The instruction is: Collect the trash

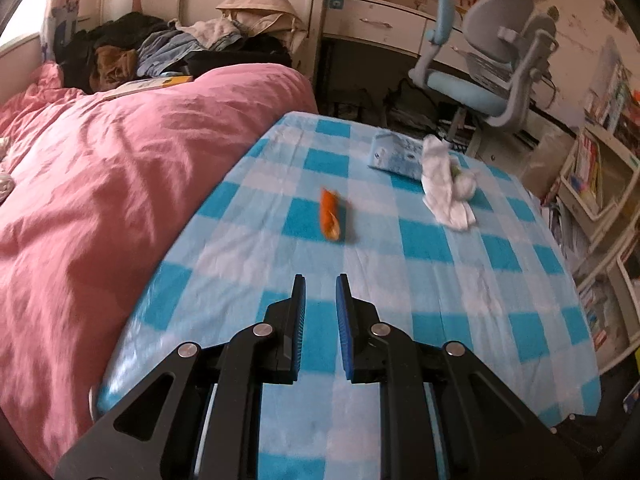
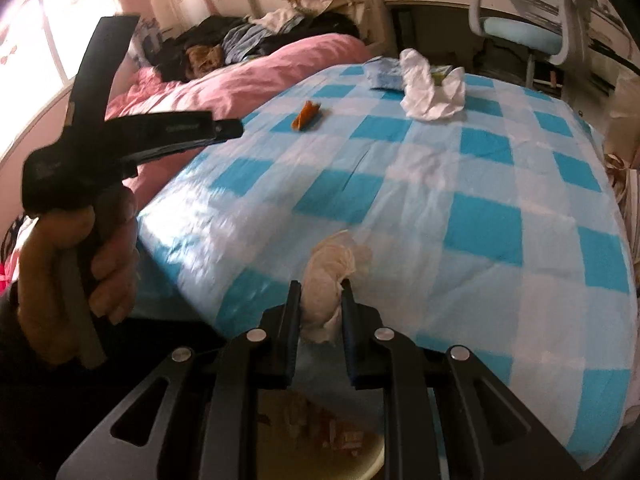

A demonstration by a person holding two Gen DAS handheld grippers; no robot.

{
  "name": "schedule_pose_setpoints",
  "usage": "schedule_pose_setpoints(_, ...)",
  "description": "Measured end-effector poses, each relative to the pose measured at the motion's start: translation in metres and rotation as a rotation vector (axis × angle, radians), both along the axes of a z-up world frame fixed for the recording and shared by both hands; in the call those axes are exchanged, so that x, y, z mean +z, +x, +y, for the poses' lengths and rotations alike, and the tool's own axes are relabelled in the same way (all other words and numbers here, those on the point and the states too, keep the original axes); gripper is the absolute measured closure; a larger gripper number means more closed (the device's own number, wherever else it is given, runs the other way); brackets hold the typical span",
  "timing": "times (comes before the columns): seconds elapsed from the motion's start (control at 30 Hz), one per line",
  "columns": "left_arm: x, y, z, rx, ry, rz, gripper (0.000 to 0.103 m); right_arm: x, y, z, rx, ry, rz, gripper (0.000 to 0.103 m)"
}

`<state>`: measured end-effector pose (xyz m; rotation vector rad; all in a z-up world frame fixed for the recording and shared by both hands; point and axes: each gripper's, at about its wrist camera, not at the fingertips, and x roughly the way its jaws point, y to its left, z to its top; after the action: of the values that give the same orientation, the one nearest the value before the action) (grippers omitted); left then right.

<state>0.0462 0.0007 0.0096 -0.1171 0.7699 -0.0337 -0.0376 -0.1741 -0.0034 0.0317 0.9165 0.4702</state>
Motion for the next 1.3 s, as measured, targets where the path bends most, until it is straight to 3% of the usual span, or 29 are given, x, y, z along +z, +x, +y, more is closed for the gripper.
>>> schedule_pose_setpoints(0.53, -0.004, -0.032, -0.011, -0.025, 0.029, 0.0, 0.089, -0.001, -0.039, 0.01, 0.092, -0.019, -0.025, 0.083)
schedule_pose_setpoints(0.77, -0.003, -0.032, -0.008, -0.026, -0.003, 0.003, 0.089, -0.004, -0.05, 0.017, 0.111, -0.026, -0.012, 0.084)
schedule_pose_setpoints(0.9, 0.002, 0.001, 0.004, 0.005, -0.082, 0.025, 0.082, -0.008, -0.051, 0.018, 0.114, -0.024, 0.0, 0.083)
schedule_pose_setpoints(0.97, 0.004, 0.024, 0.005, 0.021, -0.078, 0.044, 0.059, -0.01, -0.052, 0.019, 0.12, -0.02, 0.006, 0.083)
schedule_pose_setpoints(1.1, 0.0, 0.083, 0.0, 0.033, -0.025, 0.113, 0.055, -0.012, -0.051, 0.017, 0.128, -0.016, 0.012, 0.083)
schedule_pose_setpoints(1.3, -0.027, 0.135, -0.016, 0.024, 0.055, 0.227, 0.055, -0.016, -0.046, 0.018, 0.141, 0.01, 0.034, 0.084)
